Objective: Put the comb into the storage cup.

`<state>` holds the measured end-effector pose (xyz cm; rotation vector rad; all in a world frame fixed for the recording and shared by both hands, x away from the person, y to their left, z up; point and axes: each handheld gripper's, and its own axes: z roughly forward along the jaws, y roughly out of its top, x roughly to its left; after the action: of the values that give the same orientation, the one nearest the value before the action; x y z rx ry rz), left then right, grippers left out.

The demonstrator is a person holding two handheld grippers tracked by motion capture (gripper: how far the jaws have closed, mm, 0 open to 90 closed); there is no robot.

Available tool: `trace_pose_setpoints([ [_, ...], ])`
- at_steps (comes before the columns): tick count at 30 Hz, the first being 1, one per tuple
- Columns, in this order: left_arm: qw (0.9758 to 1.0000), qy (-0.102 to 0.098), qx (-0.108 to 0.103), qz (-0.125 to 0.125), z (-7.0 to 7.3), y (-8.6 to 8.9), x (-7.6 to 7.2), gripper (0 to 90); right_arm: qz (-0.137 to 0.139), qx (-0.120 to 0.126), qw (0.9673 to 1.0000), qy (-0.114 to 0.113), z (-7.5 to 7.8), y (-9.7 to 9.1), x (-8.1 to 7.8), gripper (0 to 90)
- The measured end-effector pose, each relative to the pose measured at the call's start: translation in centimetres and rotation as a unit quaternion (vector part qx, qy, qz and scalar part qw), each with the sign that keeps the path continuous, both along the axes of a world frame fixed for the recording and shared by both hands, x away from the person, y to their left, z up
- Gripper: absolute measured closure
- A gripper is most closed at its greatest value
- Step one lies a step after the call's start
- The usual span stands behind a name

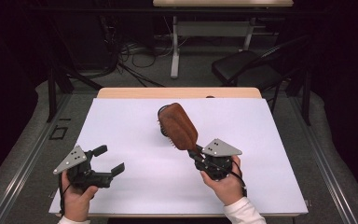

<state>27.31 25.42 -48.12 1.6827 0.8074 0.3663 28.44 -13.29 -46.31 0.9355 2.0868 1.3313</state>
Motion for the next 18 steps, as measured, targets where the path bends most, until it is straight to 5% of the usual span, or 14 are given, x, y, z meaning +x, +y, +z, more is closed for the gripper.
trace_pose_setpoints([
  [10, 1.0000, 0.008, -0.001, 0.004, 0.18, -0.22, 0.19, 0.4, 0.004, 0.003, 1.0000, -0.002, 0.03, -0.04, -0.09, 72.4],
  [18, 0.9995, 0.019, -0.023, 0.008, 0.35, -0.32, 0.29, 0.4, 0.003, 0.008, 1.0000, -0.004, 0.08, -0.16, -0.08, 72.4],
])
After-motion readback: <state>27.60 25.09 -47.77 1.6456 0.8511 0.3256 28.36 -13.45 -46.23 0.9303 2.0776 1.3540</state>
